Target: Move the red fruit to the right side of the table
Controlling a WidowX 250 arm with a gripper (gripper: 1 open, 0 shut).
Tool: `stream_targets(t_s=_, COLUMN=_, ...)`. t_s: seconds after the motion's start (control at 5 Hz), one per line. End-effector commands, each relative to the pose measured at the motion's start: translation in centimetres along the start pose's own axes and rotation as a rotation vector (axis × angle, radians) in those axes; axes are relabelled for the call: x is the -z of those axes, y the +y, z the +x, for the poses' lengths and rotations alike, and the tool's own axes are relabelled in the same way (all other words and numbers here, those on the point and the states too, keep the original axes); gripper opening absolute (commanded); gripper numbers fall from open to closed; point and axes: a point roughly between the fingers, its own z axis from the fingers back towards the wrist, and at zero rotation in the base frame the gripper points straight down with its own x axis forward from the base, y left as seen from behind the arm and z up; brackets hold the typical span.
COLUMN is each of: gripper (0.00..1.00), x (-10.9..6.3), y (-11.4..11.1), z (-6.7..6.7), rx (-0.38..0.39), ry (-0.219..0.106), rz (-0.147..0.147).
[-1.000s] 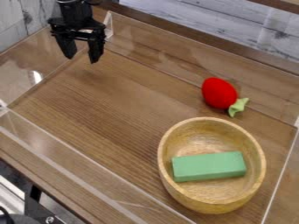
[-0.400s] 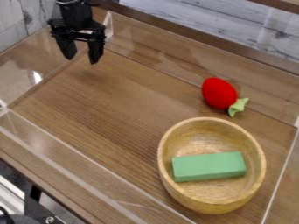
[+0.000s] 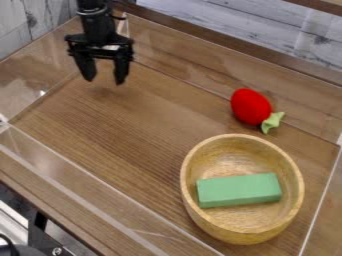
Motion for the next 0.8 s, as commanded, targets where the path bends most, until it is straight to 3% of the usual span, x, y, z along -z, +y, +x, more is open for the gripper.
stream_targets(t_s=0.0, gripper=1.00, x=-2.3, y=-2.8, z=0.1, rx=-0.067, ry=-0.055, rz=-0.008)
stream_targets(t_s=0.6, gripper=1.00, x=-3.6, y=-10.9, z=-1.6, rx=-0.293, ry=-0.060, rz=-0.043)
